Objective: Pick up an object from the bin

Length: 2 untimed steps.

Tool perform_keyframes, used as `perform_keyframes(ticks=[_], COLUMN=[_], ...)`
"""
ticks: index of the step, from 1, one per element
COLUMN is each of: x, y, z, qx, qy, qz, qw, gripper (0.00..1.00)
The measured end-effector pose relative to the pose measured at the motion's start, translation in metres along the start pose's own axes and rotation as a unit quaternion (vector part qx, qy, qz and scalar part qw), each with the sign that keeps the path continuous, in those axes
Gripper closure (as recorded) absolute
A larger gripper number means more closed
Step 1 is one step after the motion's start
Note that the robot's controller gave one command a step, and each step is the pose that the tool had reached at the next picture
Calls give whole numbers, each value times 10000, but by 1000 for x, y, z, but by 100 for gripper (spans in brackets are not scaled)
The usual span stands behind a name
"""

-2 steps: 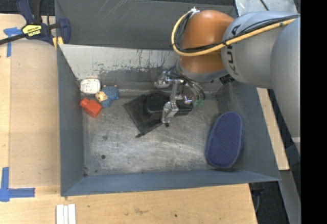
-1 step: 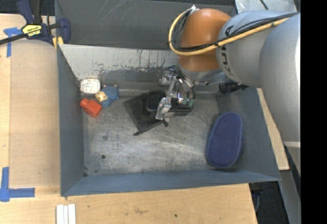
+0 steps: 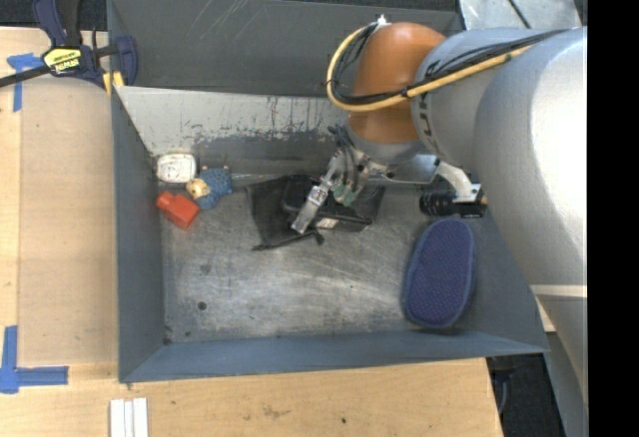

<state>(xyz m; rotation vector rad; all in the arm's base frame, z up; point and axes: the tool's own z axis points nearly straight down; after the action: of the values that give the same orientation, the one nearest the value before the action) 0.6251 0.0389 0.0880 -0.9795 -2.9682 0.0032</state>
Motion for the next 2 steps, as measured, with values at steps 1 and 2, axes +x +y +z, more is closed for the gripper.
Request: perform_keyframes(ticks=[1, 2], x=[21, 22], y=[9, 10], z=[5, 5], qx=[61, 53], qy=[27, 37], qz=[2508, 2499], qw=[9680, 9682], gripper=[0, 100])
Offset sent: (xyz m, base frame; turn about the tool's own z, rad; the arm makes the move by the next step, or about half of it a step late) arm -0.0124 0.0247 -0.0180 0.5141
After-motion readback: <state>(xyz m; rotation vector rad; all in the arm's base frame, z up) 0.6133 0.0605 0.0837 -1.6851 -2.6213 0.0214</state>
